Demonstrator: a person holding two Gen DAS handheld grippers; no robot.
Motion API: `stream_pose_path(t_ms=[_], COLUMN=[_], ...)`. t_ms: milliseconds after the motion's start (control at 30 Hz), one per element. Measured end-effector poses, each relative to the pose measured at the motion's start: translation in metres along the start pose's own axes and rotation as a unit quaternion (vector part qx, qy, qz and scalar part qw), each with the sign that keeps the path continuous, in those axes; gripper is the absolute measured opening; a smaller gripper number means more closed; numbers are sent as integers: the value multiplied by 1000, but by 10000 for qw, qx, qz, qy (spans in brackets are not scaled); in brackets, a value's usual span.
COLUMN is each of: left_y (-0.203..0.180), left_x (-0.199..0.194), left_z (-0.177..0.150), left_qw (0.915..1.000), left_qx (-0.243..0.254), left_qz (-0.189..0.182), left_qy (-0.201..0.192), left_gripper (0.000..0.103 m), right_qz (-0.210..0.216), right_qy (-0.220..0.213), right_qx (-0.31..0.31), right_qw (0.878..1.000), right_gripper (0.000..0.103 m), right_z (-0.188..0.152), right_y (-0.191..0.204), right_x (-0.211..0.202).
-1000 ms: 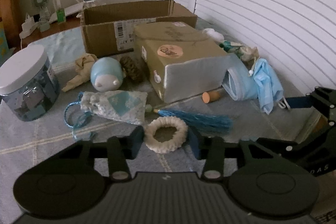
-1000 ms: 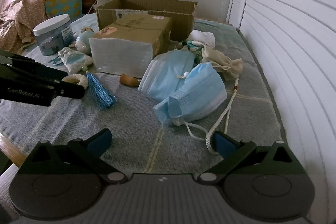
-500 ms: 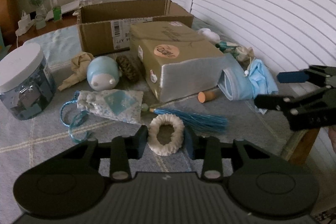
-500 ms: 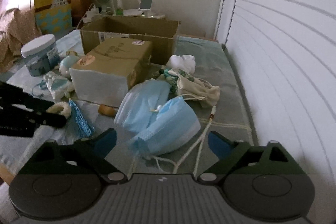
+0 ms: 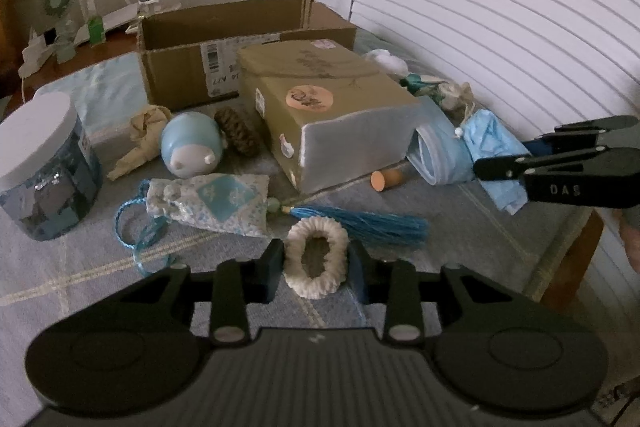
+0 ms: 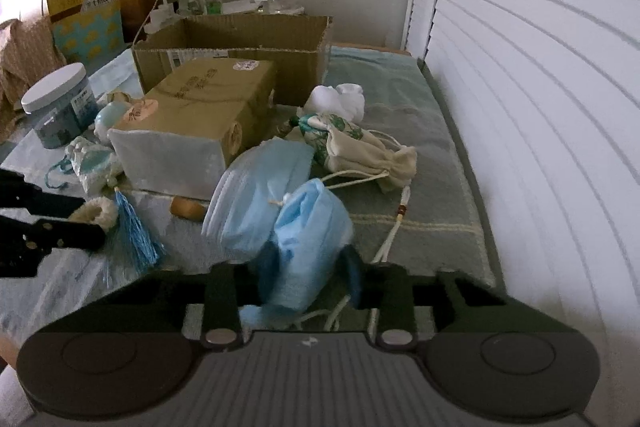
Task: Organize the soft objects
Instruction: 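Grasp a blue face mask with the right tool and lift while the left tool grasps the white ring, then drop the mask into the cardboard box with the right tool while the left tool drops the ring in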
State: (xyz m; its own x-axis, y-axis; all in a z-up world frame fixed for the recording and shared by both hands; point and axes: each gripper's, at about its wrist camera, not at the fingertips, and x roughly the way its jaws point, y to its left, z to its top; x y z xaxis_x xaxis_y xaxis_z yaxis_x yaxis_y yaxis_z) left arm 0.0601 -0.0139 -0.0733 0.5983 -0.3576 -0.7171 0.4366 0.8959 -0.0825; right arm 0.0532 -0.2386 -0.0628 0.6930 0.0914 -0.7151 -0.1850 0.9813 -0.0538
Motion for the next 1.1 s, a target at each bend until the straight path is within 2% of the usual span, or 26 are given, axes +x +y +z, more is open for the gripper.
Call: stream_pose_path(t_ms=[267,567,833,1100], left_y=[-2,3,20,37], left_x=[-19,-52,-70,-71], left_z=[4,5,6,11], left_qw=[9994,9982,9986,9993], left_qx=[324,549,474,283], left_qz=[-103,-235,-153,-28], left_qy=[0,-78,-180,-240], left_gripper=[30,30,30,30], right_qz=[-104,4,126,212], right_qy=[-148,-573,-891,-1020], right_qx=[-223,-505,-853,-1071], right_qw=[9996,9971,9923,9888], right_gripper=[25,25,25,25], right_z=[5,32,82,152], right_y=[6,16,29,32], right_x=[-27,-69,-71,-35])
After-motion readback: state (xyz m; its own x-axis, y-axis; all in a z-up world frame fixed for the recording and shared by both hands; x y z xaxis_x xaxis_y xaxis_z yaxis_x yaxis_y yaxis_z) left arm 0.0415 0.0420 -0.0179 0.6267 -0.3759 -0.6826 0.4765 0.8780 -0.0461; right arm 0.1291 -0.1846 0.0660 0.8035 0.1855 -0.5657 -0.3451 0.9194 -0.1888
